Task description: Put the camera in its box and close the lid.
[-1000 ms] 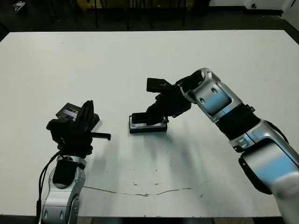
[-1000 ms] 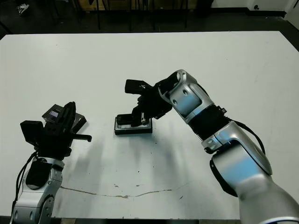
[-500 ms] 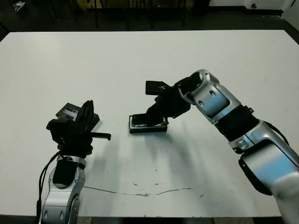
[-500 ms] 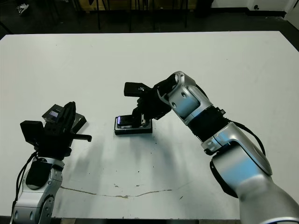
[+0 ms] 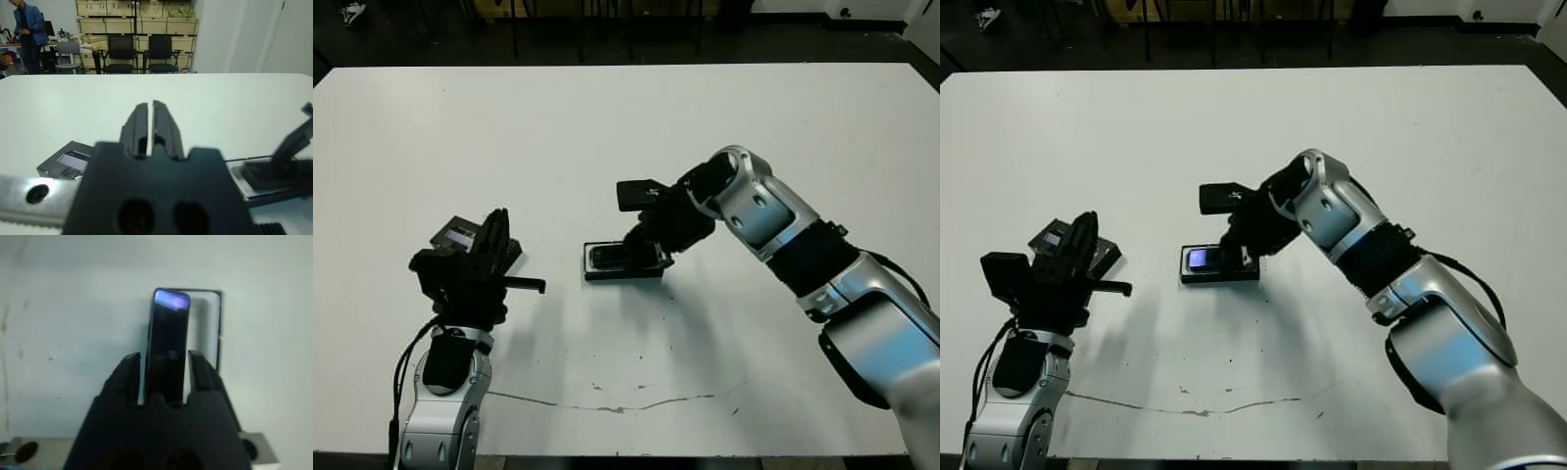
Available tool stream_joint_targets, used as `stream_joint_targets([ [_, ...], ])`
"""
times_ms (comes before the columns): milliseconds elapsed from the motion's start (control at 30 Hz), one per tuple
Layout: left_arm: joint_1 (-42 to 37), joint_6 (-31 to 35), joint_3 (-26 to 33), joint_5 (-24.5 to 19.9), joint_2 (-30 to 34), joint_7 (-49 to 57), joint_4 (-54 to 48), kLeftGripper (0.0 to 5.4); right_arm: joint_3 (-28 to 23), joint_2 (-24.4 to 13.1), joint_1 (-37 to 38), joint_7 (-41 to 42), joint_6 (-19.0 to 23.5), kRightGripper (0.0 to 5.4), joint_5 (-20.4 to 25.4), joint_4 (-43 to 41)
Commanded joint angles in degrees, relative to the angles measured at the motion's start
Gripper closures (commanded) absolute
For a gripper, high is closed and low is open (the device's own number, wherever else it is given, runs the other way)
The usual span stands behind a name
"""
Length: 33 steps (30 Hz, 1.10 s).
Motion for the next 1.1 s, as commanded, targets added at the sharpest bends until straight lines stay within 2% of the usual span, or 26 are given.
stream_joint_targets([
  [33, 0.13, 1.52, -0.2, 0.47, -0.12, 0.64, -0.03, 5.4, 0.13, -0.4, 0.19, 1.24, -1.0, 2.92, 0.11, 1.39],
  [133, 0.05, 1.49, -0.23, 0.02, -0.1, 0.42, 0.08, 5.4, -0.14, -0.33, -0.48, 2.11, -1.67, 2.38, 0.11, 2.43],
  [367, 0.48, 0.97, -0.29, 0.03, 0.01, 0.29, 0.38, 5.4, -2.4, -0.64, -0.03, 0.08, -8.17, 1.18, -0.44, 3.19],
  [467, 0.48, 0.37, -0.48, 0.64, 0.29, 0.19, 0.91, 5.4, -4.21, -0.27, 0.64, -2.11, -7.27, 0.64, -0.22, 3.96],
  [600, 0.66, 0.42, -0.67, 0.63, 0.1, 0.33, 0.59, 5.4, -7.09, -0.66, 3.8, -8.91, -5.31, 0.02, -0.76, -0.35],
  [700, 0.82, 0.46, -0.72, 0.56, 0.12, 0.33, 0.52, 5.4, -8.71, -1.19, 5.32, -10.99, -2.6, 0.02, 0.11, -3.08],
  [867, 1.04, 0.79, -0.96, 0.87, -0.08, 0.83, 0.08, 5.4, -12.8, -3.09, 8.05, -13.51, -2.03, 0.02, 2.44, -8.65],
  [1000, 1.0, 0.18, -1.05, 1.03, -0.01, 0.9, 0.33, 5.4, -18.89, -4.95, 11.75, -16.5, 2.59, 0.44, 6.84, -15.73],
  [1100, 1.08, 0.18, -0.96, 0.76, 0.01, 0.8, 0.29, 5.4, -22.95, -7.22, 15.23, -18.24, 3.55, 1.0, 9.78, -20.86],
])
